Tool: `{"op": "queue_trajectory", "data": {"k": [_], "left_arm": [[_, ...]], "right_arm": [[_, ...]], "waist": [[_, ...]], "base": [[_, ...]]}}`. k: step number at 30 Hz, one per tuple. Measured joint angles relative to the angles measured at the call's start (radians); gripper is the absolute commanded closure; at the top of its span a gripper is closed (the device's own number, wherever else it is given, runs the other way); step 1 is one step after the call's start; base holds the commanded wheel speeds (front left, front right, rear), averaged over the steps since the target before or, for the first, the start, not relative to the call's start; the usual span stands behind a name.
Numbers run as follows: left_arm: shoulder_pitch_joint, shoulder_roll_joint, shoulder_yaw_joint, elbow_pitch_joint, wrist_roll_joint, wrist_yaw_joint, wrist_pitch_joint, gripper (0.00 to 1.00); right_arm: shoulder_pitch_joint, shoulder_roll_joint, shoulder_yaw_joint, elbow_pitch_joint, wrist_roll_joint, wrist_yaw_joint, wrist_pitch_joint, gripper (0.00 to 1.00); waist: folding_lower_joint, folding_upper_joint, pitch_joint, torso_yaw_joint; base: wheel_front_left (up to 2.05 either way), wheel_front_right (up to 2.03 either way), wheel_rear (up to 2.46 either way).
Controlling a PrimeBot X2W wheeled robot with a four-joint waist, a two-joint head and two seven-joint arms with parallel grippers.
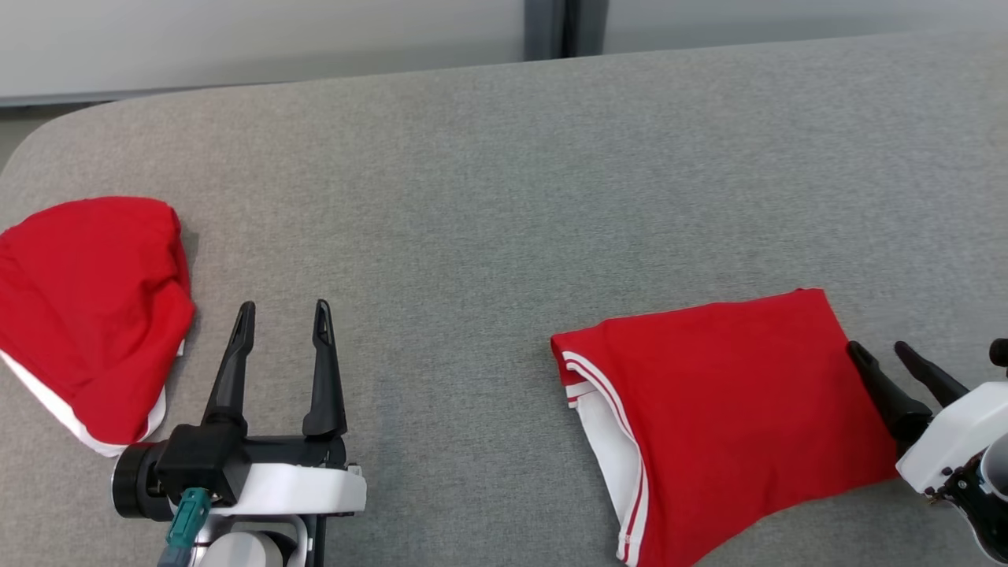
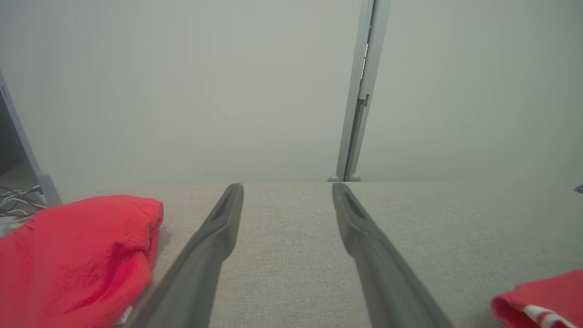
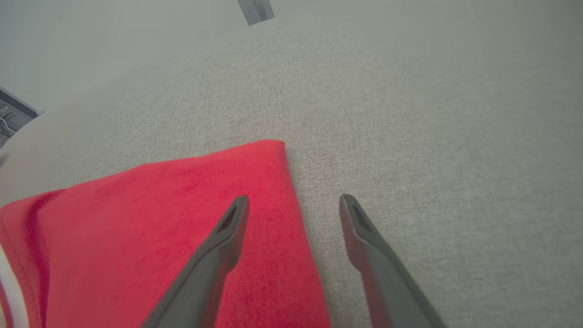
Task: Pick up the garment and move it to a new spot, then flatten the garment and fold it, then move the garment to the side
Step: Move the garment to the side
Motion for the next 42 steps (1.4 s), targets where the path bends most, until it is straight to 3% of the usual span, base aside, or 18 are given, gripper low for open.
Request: {"op": "queue_trajectory", "data": {"k": [7,17,18,19,20,21,30,37,42], "left_arm": [[-0.010,0.000,-0.009,0.007,0.006,-0.002,0.000,0.00],[-0.030,0.000,-0.028,0.001,0.012,0.005,0.000,0.00],[-0.030,0.000,-0.029,0.001,0.012,0.005,0.000,0.00],[-0.031,0.000,-0.030,0.001,0.012,0.005,0.000,0.00],[-0.033,0.000,-0.031,0.001,0.013,0.008,0.000,0.00],[-0.036,0.000,-0.034,0.001,0.013,0.008,0.000,0.00],[-0.049,0.000,-0.036,0.011,0.014,0.007,0.000,0.00],[-0.070,0.000,-0.045,0.011,0.021,0.004,0.000,0.00],[-0.093,0.000,-0.064,0.017,0.029,-0.001,0.000,0.00]], "right_arm": [[-0.045,-0.091,0.156,-0.012,0.189,0.000,0.087,0.00],[-0.114,-0.168,0.309,-0.014,0.330,0.000,0.084,0.00],[-0.119,-0.171,0.322,-0.019,0.340,0.000,0.077,0.22],[-0.126,-0.174,0.337,-0.023,0.348,0.000,0.073,0.60],[-0.134,-0.176,0.349,-0.024,0.353,0.000,0.067,0.84],[-0.140,-0.180,0.361,-0.027,0.357,0.000,0.062,1.00],[-0.207,-0.232,0.450,-0.002,0.367,0.000,-0.021,1.00],[-0.293,-0.320,0.472,0.055,0.361,0.000,-0.078,1.00],[-0.353,-0.417,0.499,0.148,0.303,0.000,-0.092,1.00]], "waist": [[0.0000,0.0000,0.026,0.036],[0.0000,0.0000,0.060,0.060],[0.0000,0.0000,0.063,0.061],[0.0000,0.0000,0.066,0.061],[0.0000,0.0000,0.069,0.061],[0.0000,0.0000,0.072,0.061],[0.0000,0.0000,0.081,0.039],[0.0000,0.0000,0.104,0.005],[0.0000,0.0000,0.137,-0.011]], "base": [[0.00,0.00,0.00],[0.00,0.00,0.00],[0.00,0.00,0.00],[0.00,0.00,0.00],[0.00,0.00,0.00],[0.00,0.00,0.00],[0.00,0.00,0.00],[0.00,0.00,0.00],[0.00,0.00,0.00]]}}
